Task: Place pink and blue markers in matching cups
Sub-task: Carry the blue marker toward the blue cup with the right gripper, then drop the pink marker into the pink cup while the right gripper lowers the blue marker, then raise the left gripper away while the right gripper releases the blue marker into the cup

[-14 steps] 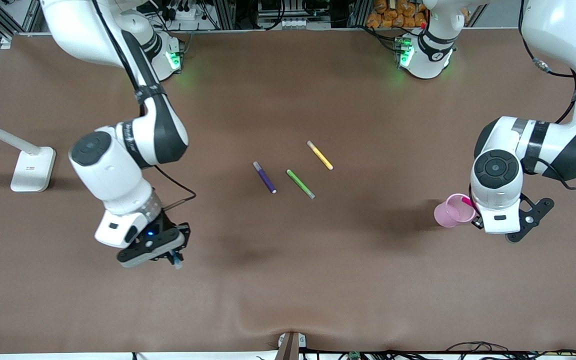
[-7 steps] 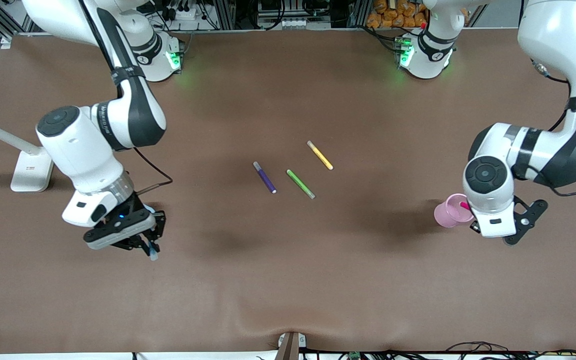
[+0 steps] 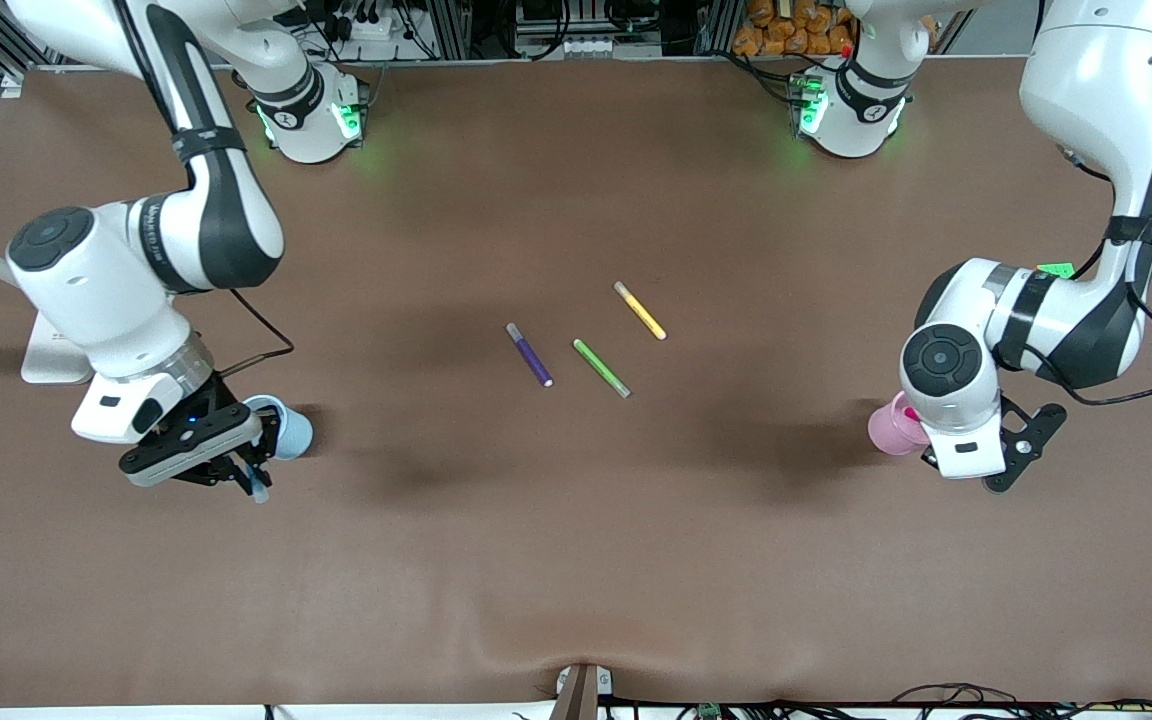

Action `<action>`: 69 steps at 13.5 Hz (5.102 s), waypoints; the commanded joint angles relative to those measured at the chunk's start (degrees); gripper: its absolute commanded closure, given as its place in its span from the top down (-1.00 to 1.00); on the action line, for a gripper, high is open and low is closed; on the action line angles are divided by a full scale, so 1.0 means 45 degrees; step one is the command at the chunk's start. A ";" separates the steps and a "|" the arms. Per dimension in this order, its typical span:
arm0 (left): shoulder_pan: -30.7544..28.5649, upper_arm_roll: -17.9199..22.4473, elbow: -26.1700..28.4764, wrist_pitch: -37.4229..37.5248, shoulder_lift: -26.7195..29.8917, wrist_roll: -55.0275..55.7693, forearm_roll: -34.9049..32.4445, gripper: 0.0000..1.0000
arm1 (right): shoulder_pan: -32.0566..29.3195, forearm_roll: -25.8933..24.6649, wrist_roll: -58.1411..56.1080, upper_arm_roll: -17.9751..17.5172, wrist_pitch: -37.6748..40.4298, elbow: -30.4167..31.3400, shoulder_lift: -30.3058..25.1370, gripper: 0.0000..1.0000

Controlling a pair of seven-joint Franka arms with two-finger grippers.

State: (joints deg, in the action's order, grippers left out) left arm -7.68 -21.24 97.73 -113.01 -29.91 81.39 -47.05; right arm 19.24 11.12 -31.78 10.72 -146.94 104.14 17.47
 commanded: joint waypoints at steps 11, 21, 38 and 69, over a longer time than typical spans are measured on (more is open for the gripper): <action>0.0222 -0.0084 -0.0194 0.0210 -0.0306 0.0216 -0.0188 -0.18 | -0.1522 0.7114 -1.0960 -0.0233 0.2026 0.0490 0.0393 -1.00; -0.0012 -0.0124 -0.0855 0.0268 0.0182 -0.2028 0.1076 1.00 | -0.2849 0.9756 -1.4831 -0.0233 0.5385 0.0451 0.0962 -1.00; -0.1360 -0.0163 -0.1483 0.1830 0.3226 -1.0134 0.7447 1.00 | -0.4257 1.1999 -2.0473 -0.0233 0.8454 0.0490 0.1857 -1.00; 0.0789 0.3451 -0.1013 0.6478 0.8112 -1.6074 1.0261 1.00 | -0.5234 0.9233 -1.5545 -0.0154 1.0154 -0.1520 0.0750 1.00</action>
State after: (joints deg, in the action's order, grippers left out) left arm -3.98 -5.83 92.36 -85.06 5.03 9.13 -1.99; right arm -4.00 56.43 -108.87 10.67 -101.69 98.39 24.25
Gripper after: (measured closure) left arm 0.000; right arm 0.000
